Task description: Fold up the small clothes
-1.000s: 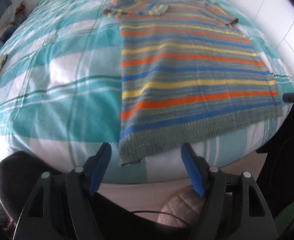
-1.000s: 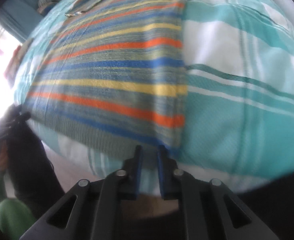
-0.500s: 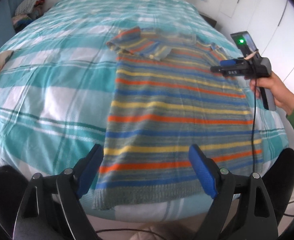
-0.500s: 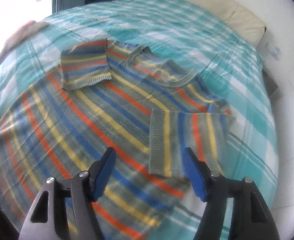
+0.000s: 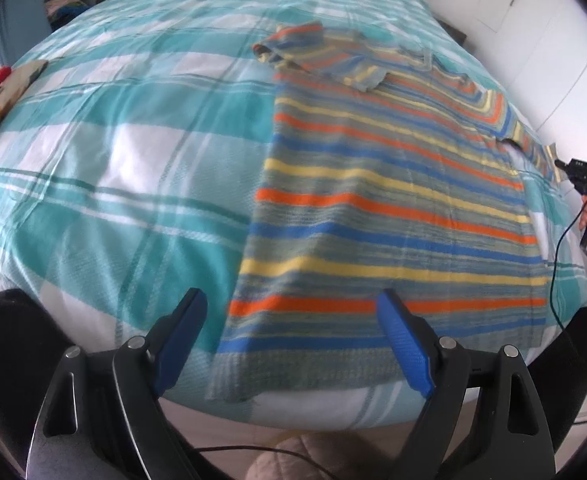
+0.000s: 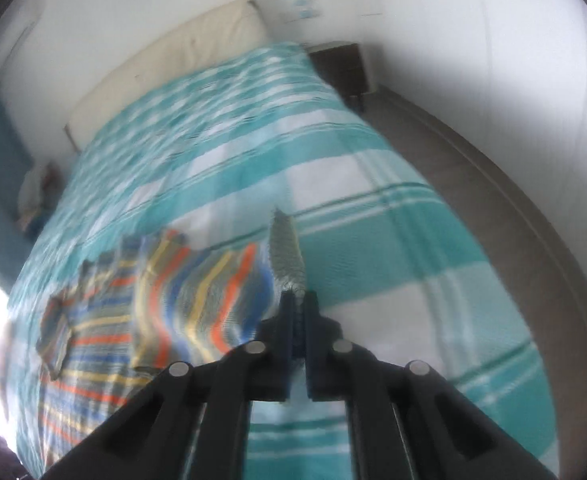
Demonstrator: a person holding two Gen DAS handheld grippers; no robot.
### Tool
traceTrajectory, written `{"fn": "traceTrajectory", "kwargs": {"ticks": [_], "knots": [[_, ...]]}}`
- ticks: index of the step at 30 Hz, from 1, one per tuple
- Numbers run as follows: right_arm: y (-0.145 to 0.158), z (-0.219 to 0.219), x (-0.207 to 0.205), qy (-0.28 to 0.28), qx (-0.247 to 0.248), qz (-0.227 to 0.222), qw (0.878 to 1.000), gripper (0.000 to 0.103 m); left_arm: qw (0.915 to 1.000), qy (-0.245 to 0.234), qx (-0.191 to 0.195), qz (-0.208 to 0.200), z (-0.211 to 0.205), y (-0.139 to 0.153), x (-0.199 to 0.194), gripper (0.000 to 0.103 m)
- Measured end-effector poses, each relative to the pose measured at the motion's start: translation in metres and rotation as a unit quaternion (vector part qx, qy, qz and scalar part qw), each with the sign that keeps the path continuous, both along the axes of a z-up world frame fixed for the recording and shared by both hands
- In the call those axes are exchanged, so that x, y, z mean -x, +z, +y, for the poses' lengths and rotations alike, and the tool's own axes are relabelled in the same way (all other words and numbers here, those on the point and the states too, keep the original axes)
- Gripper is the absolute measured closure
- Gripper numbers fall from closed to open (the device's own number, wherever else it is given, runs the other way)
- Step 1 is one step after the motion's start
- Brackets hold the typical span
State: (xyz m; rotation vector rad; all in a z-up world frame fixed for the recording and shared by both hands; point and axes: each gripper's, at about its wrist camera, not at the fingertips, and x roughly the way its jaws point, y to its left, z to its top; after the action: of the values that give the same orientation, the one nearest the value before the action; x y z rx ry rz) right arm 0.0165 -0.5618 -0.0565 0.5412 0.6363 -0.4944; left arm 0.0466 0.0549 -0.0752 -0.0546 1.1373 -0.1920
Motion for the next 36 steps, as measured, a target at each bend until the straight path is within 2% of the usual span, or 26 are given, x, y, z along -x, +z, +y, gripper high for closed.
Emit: {"fn": "traceTrajectory", "kwargs": {"ticks": [3,6,9,10,12,13,14,16,18,20,25,30,33,35,36], "knots": [[-0.025,-0.019,0.025,-0.017,-0.063,-0.043,0.997,0.099,0.9997,-0.024,-0.001,0.001,-0.027,0.004,-0.003,0.015],[-0.03,-0.032,0.036,-0.03,-0.132,-0.088,0.987,0.099,0.999,-0.043,-0.005,-0.012,-0.045,0.012,-0.001,0.015],[-0.029,-0.031,0.039,-0.027,-0.129,-0.088,0.987,0.09,0.9985,-0.054,-0.005,-0.011,-0.056,0.011,-0.001,0.015],[-0.034,-0.033,0.039,-0.022,-0.146,-0.086,0.985,0.08,0.9984,-0.056,-0.004,-0.007,-0.059,0.01,-0.001,0.015],[-0.042,-0.035,0.033,-0.015,-0.168,-0.076,0.983,0.078,0.9983,-0.058,-0.007,0.002,-0.063,0.006,-0.003,0.015],[-0.042,-0.033,0.031,-0.017,-0.156,-0.058,0.986,0.092,0.9983,-0.058,-0.009,0.004,-0.065,0.005,-0.002,0.015],[-0.039,-0.033,0.032,-0.032,-0.137,-0.044,0.989,0.101,0.9983,-0.058,-0.011,0.006,-0.067,0.004,-0.003,0.015],[-0.032,-0.03,0.039,-0.054,-0.117,-0.038,0.991,0.101,0.9983,-0.056,-0.013,0.006,-0.067,0.005,-0.003,0.015],[-0.026,-0.021,0.047,-0.079,-0.077,-0.011,0.994,0.101,0.9984,-0.054,-0.018,0.0,-0.066,0.007,-0.002,0.015],[-0.024,-0.015,0.054,-0.1,-0.059,0.011,0.993,0.102,0.9984,-0.05,-0.026,-0.003,-0.064,0.007,-0.003,0.015],[-0.045,-0.018,0.038,-0.105,-0.034,0.086,0.99,0.102,0.9985,-0.042,-0.032,0.012,-0.056,0.001,-0.005,0.016],[-0.044,-0.017,0.045,-0.12,-0.032,0.082,0.989,0.103,0.9982,-0.038,-0.046,0.004,-0.038,0.017,0.007,0.016],[-0.037,-0.018,0.057,-0.139,-0.022,0.087,0.986,0.087,0.9985,-0.045,-0.031,-0.004,-0.021,0.054,0.011,0.017],[-0.026,-0.013,0.069,-0.162,0.008,0.099,0.982,0.059,0.9976,-0.06,0.002,-0.034,-0.014,0.099,0.012,0.016],[-0.018,-0.009,0.076,-0.171,0.019,0.092,0.981,0.056,0.9957,-0.073,0.014,-0.056,-0.014,0.124,0.011,0.015]]}}
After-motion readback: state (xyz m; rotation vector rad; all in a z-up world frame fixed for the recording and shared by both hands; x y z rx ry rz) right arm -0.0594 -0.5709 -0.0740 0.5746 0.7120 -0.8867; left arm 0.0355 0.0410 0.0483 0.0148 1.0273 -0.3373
